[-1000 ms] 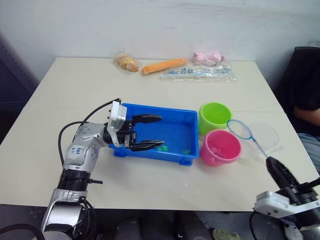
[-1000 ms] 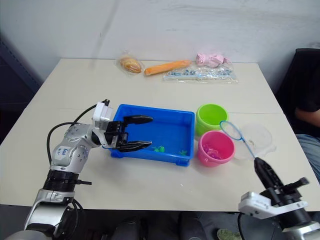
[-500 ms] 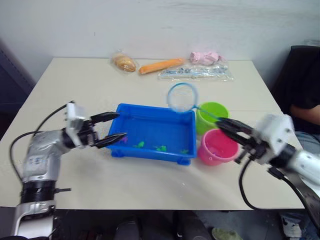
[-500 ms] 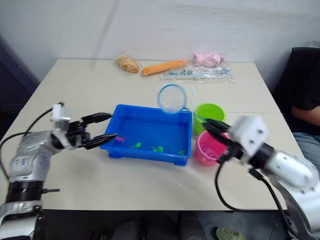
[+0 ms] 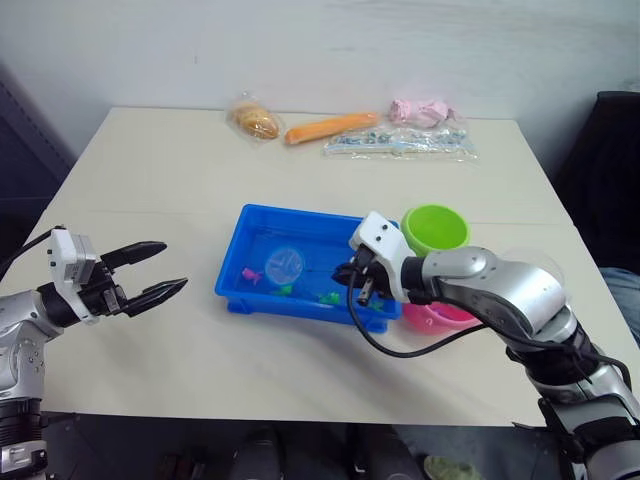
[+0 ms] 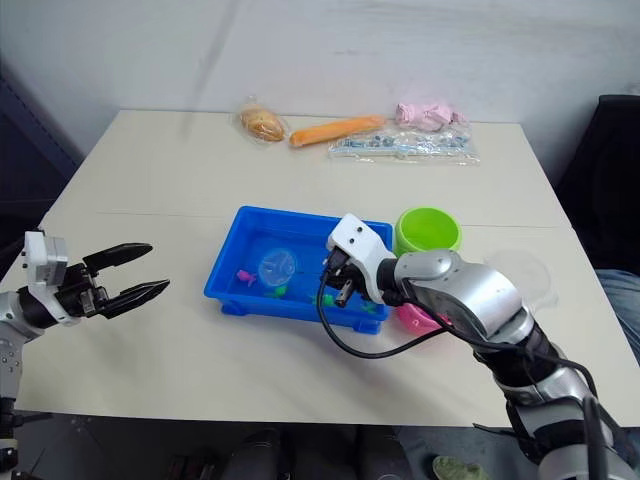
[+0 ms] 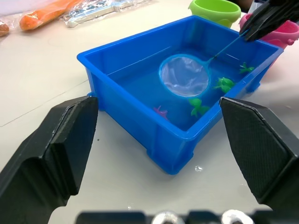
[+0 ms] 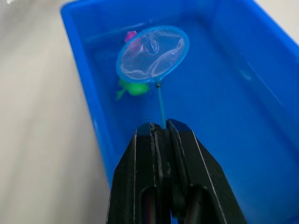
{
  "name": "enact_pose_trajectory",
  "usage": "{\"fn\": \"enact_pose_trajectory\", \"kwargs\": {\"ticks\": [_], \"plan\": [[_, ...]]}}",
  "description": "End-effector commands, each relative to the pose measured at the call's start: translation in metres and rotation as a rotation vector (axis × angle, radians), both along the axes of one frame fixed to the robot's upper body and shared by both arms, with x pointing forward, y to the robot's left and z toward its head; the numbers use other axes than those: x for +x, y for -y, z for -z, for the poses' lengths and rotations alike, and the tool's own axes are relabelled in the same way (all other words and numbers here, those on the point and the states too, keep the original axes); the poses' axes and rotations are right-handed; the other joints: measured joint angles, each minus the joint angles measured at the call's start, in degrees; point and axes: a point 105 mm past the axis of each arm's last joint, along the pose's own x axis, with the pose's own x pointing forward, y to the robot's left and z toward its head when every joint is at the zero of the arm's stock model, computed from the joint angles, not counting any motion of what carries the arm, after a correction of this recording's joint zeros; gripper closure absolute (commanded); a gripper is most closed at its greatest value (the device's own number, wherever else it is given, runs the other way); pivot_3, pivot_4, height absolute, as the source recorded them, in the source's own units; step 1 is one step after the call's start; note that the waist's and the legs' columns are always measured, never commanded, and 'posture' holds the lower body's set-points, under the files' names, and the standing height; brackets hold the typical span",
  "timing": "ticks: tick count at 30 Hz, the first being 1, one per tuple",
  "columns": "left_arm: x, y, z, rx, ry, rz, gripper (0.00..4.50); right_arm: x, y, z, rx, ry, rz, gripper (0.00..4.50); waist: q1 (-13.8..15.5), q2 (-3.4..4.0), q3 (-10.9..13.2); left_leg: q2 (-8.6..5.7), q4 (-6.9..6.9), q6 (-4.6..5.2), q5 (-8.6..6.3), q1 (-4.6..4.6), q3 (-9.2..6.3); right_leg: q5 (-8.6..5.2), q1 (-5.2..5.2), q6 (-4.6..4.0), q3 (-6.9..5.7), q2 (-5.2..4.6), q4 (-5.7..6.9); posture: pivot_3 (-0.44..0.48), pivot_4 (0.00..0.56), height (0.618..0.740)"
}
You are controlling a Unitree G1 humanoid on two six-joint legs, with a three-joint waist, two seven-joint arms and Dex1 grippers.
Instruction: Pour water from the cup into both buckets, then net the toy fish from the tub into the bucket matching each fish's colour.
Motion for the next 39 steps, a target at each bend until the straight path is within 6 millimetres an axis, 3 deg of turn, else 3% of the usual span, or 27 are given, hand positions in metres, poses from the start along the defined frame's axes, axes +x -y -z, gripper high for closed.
{"fn": "enact_pose_trajectory", "kwargs": {"ticks": [1, 6, 23, 30, 39], "plan": [[-0.004, 0.007, -0.008, 0.058, 0.038, 0.033, 0.04, 0.006, 0.004, -0.002, -0.035, 0.011, 0.015, 4.5, -0.01, 0.0, 0.0, 0.03, 0.05, -0.11, 0.06, -0.22, -0.02, 0.01, -0.19, 0.01, -0.03, 0.03, 0.04, 0.0, 0.15, 0.74], [-0.005, 0.011, -0.007, 0.069, 0.036, 0.045, 0.04, 0.011, 0.002, 0.003, -0.045, -0.016, 0.022, 4.5, -0.32, 0.0, 0.0, 0.07, 0.08, -0.18, 0.1, -0.35, -0.01, 0.02, -0.27, 0.04, -0.07, 0.12, 0.12, 0.0, 0.15, 0.74], [-0.008, 0.017, -0.007, 0.084, 0.031, 0.058, 0.04, 0.033, -0.051, 0.01, 0.01, -0.023, -0.067, 4.5, -1.59, 0.01, 0.0, 0.13, 0.04, -0.23, 0.13, -0.36, -0.03, 0.02, -0.29, 0.05, -0.13, 0.18, 0.19, 0.0, 0.15, 0.74], [-0.009, 0.015, -0.005, 0.087, 0.021, 0.05, 0.04, 0.026, -0.067, 0.005, 0.077, -0.021, -0.143, 4.5, -1.61, 0.01, 0.0, 0.09, 0.04, -0.25, 0.13, -0.38, -0.02, 0.03, -0.28, 0.05, -0.15, 0.16, 0.19, 0.0, 0.15, 0.74], [-0.008, 0.016, -0.004, 0.087, 0.02, 0.052, 0.04, 0.005, -0.057, -0.006, 0.124, -0.085, -0.228, 4.5, -1.62, 0.01, 0.01, 0.12, 0.02, -0.26, 0.12, -0.37, -0.03, 0.03, -0.28, 0.05, -0.17, 0.14, 0.18, 0.0, 0.15, 0.74]]}}
